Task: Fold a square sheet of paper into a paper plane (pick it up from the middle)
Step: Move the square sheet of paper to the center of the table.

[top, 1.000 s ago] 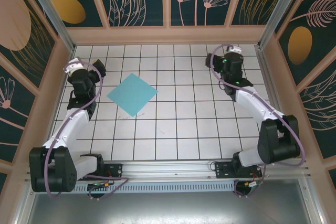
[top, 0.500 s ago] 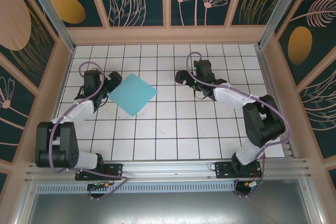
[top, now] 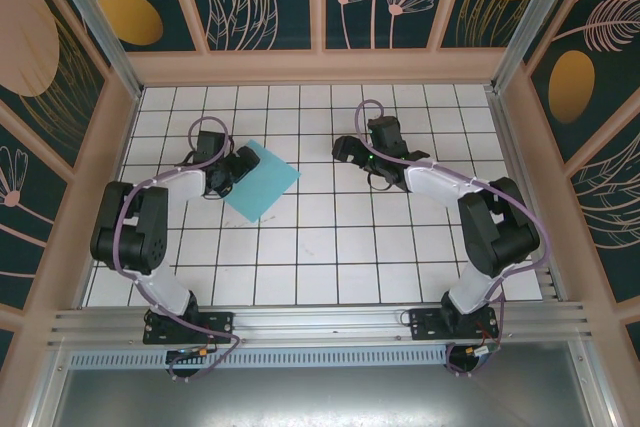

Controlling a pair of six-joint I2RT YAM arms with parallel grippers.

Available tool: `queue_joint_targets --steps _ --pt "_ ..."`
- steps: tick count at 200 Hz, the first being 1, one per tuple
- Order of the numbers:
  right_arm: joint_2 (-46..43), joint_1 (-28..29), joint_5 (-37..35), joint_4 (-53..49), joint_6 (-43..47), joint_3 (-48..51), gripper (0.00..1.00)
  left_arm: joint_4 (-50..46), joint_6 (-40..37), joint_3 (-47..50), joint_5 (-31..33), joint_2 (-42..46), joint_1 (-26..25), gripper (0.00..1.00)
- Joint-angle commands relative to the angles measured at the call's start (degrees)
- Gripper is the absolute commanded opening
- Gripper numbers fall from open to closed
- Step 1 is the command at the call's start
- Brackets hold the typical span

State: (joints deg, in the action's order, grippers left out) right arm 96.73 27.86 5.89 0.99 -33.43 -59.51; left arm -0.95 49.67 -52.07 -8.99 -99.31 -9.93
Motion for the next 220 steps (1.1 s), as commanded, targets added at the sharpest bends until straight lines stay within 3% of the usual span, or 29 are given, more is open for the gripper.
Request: queue_joint_targets --steps 1,47,80,127,143,167,220 --pt "1.33 -0.08 -1.1 -0.8 -0.58 -1.51 0.99 -3.44 0.7 -1.82 -0.27 -2.4 -1.08 0.91" --pt "0.8 -1.62 -1.68 -1.0 -3.39 -0.78 0.99 -3.35 0.28 -0.71 -2.37 -4.44 -4.23 0.91" --pt "-1.76 -4.75 -1.63 0.51 -7.58 2.27 0.98 -3.41 0.03 0.93 -4.42 -6.56 -10.19 0.9" --pt "-2.67 -4.79 -0.69 -2.01 -5.89 2.24 0.94 -1.07 3.31 0.51 -9.04 -5.77 -18.75 0.91" --pt "-1.73 -3.56 2.39 -3.08 -4.48 0.91 0.89 -0.56 3.69 -0.49 -10.49 -4.31 -18.79 0.92" --pt "-0.17 0.76 2.99 -4.85 -4.06 -1.33 0.84 -2.13 1.32 -1.89 -6.09 0.37 -17.49 0.96" --pt "8.68 9.65 4.57 -7.95 -4.54 -8.66 0.7 -6.41 -1.04 -2.25 -4.56 7.46 -8.07 0.98"
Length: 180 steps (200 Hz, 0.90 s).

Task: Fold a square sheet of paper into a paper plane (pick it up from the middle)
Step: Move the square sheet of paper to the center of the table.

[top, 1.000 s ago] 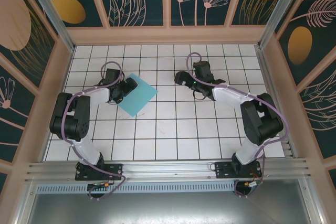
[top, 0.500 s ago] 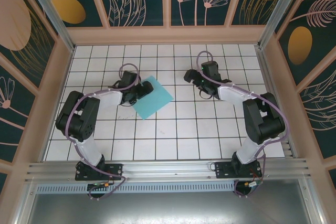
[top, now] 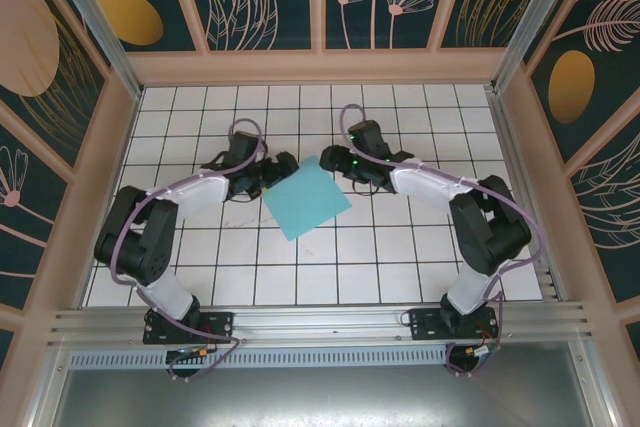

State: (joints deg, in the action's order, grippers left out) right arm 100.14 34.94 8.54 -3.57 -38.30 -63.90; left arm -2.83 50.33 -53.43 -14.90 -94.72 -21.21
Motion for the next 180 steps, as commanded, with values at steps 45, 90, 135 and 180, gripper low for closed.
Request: queue_joint_targets --steps 45,90,135,180 --pt "13.91 5.7 2.57 -7.21 1.72 -11.45 0.69 -6.72 -1.48 0.73 5.09 5.65 7.0 0.98" --pt "15.05 5.34 1.95 -10.08 2.71 -8.44 0.7 -7.97 -1.83 0.78 6.95 6.69 7.68 0.99" --pt "6.94 1.87 -2.68 -12.62 4.3 4.94 0.71 -9.48 -3.92 0.29 8.8 7.25 8.55 0.99" --pt "-2.96 -2.68 -11.62 -19.5 11.53 9.78 0.72 -8.88 -5.24 0.59 9.32 6.92 8.91 0.98"
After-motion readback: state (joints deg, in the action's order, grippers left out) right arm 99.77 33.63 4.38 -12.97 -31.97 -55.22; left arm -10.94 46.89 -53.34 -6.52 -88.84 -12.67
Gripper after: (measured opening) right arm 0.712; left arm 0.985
